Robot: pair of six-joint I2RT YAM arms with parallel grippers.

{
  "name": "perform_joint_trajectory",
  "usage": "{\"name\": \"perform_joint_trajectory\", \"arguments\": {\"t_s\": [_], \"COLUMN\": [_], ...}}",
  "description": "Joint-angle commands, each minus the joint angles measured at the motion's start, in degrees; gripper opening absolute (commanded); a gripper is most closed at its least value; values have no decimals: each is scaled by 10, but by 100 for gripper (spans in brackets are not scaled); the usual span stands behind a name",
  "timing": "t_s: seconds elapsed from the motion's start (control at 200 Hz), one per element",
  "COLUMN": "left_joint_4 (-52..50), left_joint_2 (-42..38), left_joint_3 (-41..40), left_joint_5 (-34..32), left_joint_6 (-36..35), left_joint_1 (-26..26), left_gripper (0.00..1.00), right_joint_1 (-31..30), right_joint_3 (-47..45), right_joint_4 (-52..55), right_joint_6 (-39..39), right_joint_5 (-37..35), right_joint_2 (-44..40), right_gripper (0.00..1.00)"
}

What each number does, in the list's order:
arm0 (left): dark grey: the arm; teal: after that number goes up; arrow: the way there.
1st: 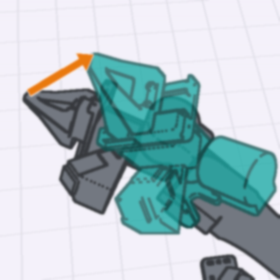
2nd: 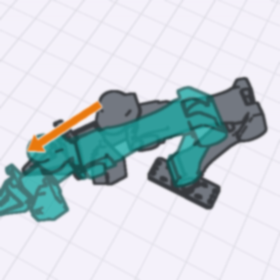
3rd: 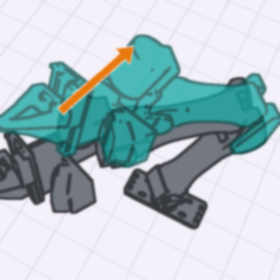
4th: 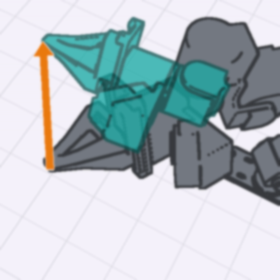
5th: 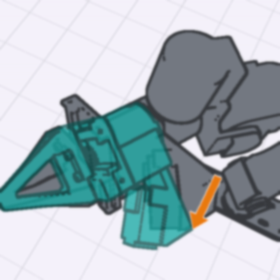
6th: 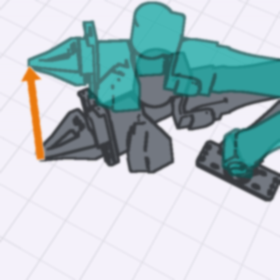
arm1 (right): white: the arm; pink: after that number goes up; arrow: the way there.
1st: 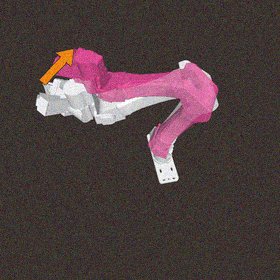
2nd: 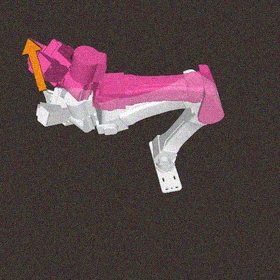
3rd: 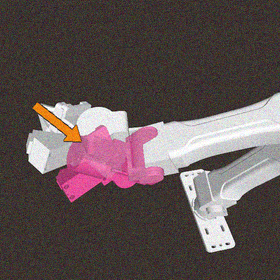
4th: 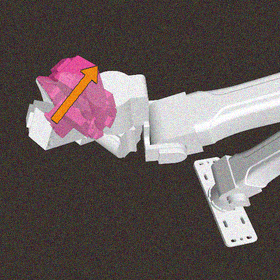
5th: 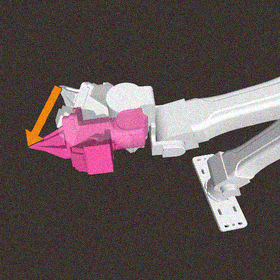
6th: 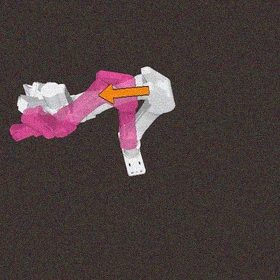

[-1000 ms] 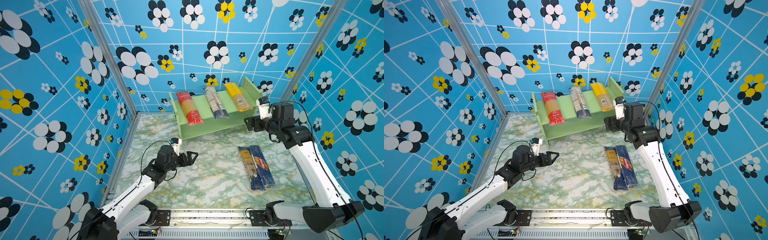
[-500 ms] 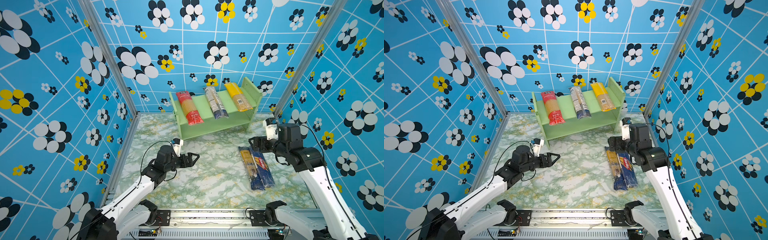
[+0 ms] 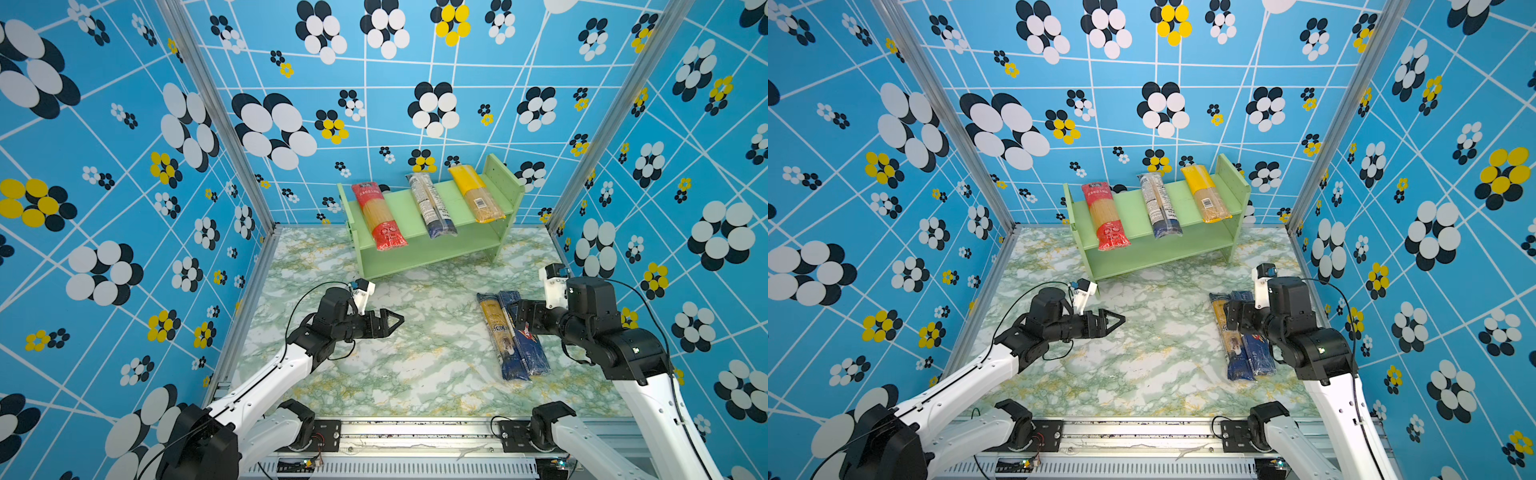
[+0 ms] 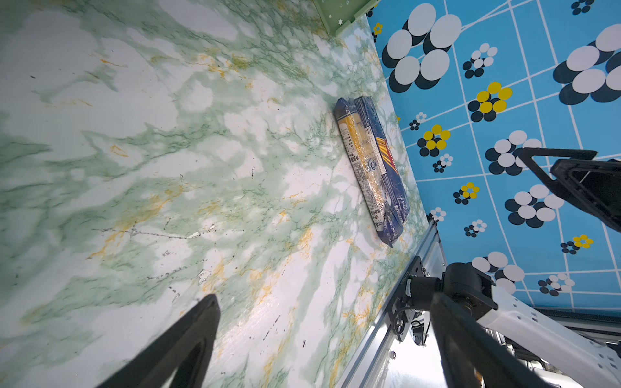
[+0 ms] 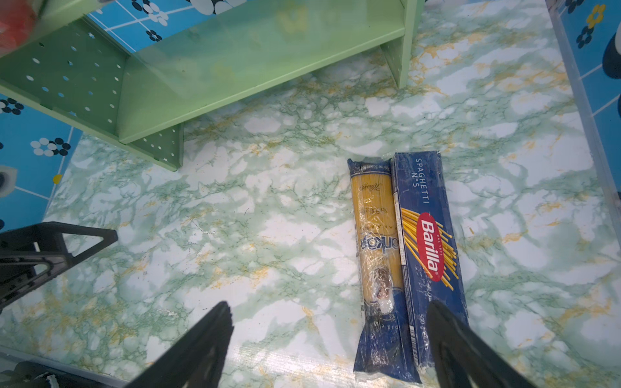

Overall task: Arrange pasta packages on shelves
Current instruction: Place the pasta bag on the shelf, then rotate the pasta bag at the center of the table.

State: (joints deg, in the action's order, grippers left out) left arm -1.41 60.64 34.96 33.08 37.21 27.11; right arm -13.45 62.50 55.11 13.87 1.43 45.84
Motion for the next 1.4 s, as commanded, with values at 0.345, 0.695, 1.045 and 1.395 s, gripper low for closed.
{"name": "perform_joint_trajectory", "arguments": {"t_s": [0.345,0.695,1.045,1.395], "left_joint_4": [45,104,104,155], "left_joint_2": [61,104,163,216], "left_joint_3": [8,15,59,72], "left_joint_5": [-41,-135,-135,-106], "left_joint_6": [17,39,33,43], "left_joint_1": [36,100,118,122], "left_gripper": [99,99,99,99], "right_joint_1": [-5,-6,-6,-6], "right_joint_3": [-107,-190,-260,-267], "right_joint_4": [-27,-65,-115,-166], "right_joint_6": [57,139,193,209], "right_joint_5": [9,26,14,-8], "right_joint_2": [-27,-16,30,99], "right_gripper": [93,94,95,98]}}
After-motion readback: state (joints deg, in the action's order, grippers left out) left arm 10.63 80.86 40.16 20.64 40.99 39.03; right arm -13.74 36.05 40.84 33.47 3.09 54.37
